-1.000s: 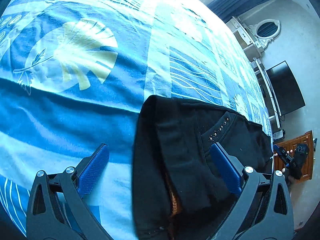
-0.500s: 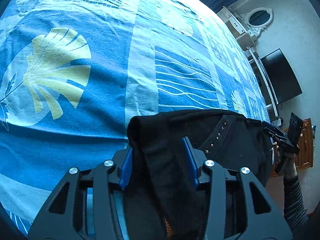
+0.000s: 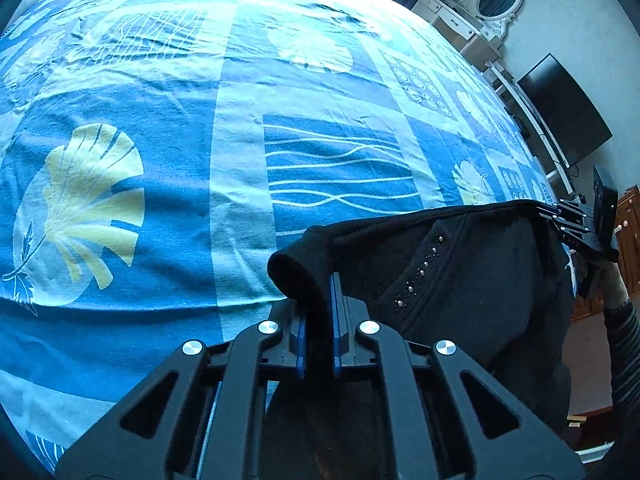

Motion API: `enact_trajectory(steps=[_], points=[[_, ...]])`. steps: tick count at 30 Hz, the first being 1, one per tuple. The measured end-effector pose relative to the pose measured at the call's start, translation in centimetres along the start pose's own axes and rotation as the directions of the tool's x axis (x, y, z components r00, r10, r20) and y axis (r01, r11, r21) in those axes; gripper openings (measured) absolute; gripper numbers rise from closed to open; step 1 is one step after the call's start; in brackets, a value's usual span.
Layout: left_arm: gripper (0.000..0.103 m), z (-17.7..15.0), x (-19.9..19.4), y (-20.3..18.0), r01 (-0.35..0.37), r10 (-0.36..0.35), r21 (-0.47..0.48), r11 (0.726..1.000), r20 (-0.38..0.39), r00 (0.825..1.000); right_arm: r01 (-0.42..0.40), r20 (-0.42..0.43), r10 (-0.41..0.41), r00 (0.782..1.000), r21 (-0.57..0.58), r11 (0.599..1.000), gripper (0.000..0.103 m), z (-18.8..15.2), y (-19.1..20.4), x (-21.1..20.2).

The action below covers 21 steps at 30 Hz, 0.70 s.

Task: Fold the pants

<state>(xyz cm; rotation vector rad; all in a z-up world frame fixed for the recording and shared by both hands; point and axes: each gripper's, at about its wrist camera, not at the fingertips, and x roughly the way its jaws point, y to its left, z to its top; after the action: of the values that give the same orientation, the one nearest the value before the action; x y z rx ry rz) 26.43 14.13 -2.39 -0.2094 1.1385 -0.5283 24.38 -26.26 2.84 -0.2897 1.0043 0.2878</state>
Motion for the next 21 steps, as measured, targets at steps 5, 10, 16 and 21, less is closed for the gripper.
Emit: enact_trajectory(steps=[5,10,16,21], points=[[0.008,0.7,-4.4,-1.3,0.123,-0.117,-0.033,0.992,0.131,0.984,0.153,0.151,-0.149,0.977,-0.018,0.988,0.01,-0.1,0.7,-5.4],[0.008,-1.9,-8.3,-3.5,0.145,-0.145,0.018,0.989,0.191,0.971,0.3,0.284,-0.262,0.922,-0.099,0.949,0.01,-3.8,5.0,-10.3],[0.008,-8.1,-11.6,-3.7,0.149,-0.143,-0.01,0.989,0.22,0.965,0.334,0.337,-0.271,0.902,-0.143,0.932,0.01,-11.1,9.7,-13.3],[0.008,-13.7,-12.6,-3.6,0.151,-0.14,-0.039,0.988,0.205,0.969,0.321,0.289,-0.263,0.92,-0.174,0.931,0.01,-16.5,12.1,-13.1]])
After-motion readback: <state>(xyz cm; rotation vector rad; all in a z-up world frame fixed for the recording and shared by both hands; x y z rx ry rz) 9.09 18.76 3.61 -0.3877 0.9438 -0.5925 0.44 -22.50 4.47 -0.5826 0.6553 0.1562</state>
